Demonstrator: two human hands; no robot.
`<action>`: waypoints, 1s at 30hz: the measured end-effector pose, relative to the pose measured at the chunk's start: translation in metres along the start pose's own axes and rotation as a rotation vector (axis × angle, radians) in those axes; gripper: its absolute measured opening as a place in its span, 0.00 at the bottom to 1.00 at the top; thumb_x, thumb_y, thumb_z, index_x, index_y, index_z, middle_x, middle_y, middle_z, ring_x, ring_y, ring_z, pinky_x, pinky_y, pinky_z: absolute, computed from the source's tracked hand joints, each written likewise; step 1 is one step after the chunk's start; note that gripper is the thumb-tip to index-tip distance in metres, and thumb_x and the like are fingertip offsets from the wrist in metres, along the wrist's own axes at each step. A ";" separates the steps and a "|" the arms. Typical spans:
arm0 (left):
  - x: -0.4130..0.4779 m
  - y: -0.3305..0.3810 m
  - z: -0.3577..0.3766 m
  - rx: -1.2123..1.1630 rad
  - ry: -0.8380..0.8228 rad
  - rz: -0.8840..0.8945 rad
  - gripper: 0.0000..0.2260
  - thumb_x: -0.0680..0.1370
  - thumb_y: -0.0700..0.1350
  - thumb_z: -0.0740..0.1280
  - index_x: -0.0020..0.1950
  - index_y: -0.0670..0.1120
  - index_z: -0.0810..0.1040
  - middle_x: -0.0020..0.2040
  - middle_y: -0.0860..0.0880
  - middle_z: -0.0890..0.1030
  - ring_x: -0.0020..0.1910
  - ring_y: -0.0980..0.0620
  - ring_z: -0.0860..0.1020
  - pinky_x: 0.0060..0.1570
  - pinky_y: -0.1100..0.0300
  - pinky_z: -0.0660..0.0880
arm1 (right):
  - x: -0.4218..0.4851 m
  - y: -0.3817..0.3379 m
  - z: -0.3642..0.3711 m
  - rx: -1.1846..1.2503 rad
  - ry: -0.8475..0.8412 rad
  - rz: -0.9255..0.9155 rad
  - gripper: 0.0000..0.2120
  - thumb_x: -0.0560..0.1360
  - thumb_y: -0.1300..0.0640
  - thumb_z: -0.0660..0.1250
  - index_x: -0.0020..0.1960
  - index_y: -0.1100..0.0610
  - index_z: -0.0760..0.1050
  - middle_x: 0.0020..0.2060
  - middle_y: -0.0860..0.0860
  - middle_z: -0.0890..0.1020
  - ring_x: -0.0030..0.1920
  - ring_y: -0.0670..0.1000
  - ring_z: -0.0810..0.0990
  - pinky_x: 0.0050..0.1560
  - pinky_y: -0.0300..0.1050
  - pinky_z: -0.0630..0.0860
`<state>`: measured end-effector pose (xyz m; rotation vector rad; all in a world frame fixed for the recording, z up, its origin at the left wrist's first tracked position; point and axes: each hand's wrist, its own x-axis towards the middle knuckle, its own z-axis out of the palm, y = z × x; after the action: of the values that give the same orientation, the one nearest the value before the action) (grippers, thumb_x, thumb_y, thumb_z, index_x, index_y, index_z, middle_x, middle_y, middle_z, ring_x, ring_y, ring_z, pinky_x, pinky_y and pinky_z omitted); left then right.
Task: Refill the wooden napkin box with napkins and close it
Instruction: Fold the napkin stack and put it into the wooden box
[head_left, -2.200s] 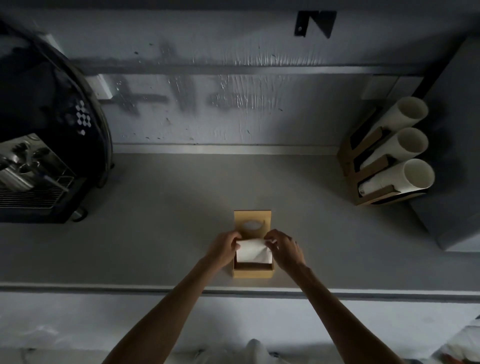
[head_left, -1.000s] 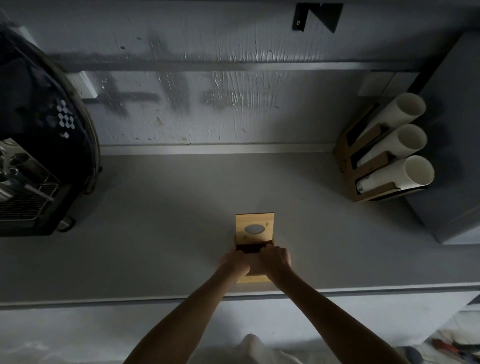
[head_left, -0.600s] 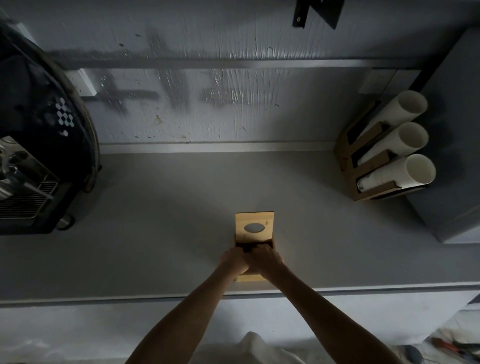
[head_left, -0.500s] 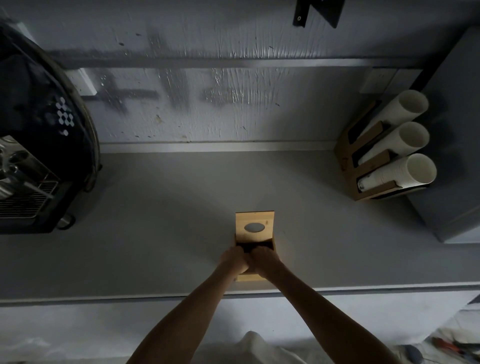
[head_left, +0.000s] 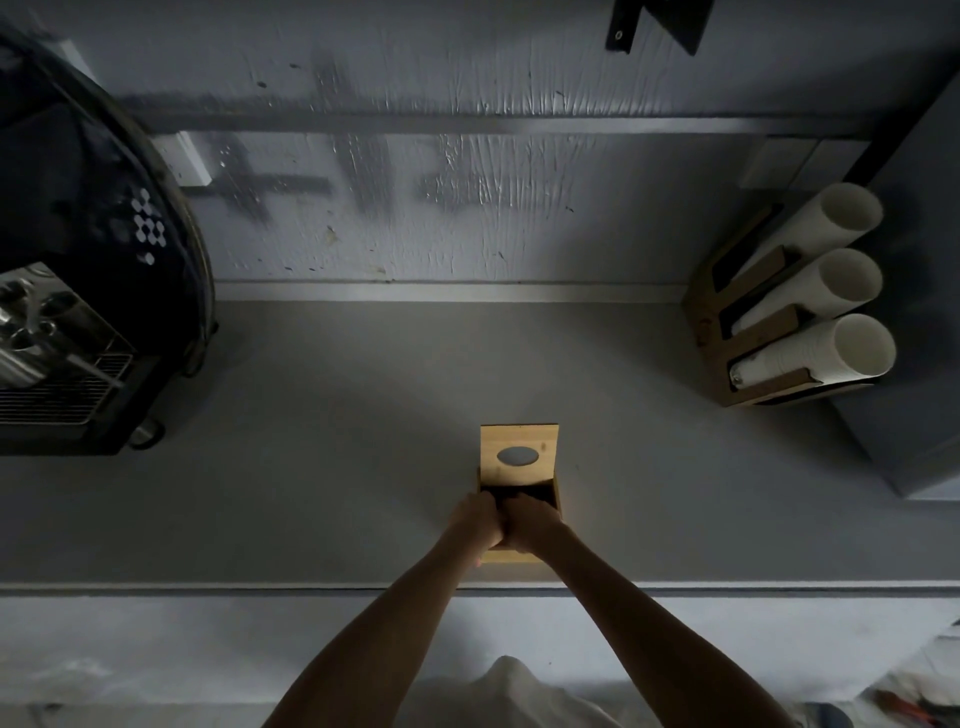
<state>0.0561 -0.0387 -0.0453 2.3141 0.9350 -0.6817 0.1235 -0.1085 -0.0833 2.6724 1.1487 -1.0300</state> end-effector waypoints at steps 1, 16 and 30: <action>0.000 0.000 0.000 0.010 0.003 0.012 0.13 0.79 0.41 0.64 0.62 0.39 0.75 0.58 0.40 0.81 0.54 0.41 0.81 0.50 0.53 0.80 | -0.005 -0.002 -0.002 0.005 0.005 0.002 0.18 0.72 0.50 0.69 0.61 0.51 0.75 0.54 0.49 0.83 0.55 0.54 0.81 0.55 0.53 0.79; 0.001 -0.003 0.005 0.064 0.091 0.060 0.12 0.79 0.42 0.60 0.59 0.40 0.77 0.57 0.41 0.81 0.56 0.42 0.80 0.55 0.51 0.77 | -0.038 -0.007 -0.018 -0.063 0.206 -0.043 0.11 0.78 0.56 0.64 0.57 0.59 0.78 0.54 0.55 0.82 0.55 0.55 0.82 0.55 0.49 0.79; 0.005 -0.002 0.012 0.154 0.172 0.019 0.11 0.79 0.38 0.61 0.61 0.39 0.74 0.60 0.40 0.78 0.59 0.43 0.77 0.56 0.53 0.75 | -0.049 0.015 -0.023 0.053 0.248 0.393 0.17 0.78 0.56 0.63 0.66 0.58 0.71 0.63 0.58 0.70 0.59 0.56 0.75 0.55 0.46 0.76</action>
<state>0.0549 -0.0427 -0.0578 2.5470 0.9655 -0.5715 0.1212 -0.1430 -0.0390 2.9595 0.5826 -0.6891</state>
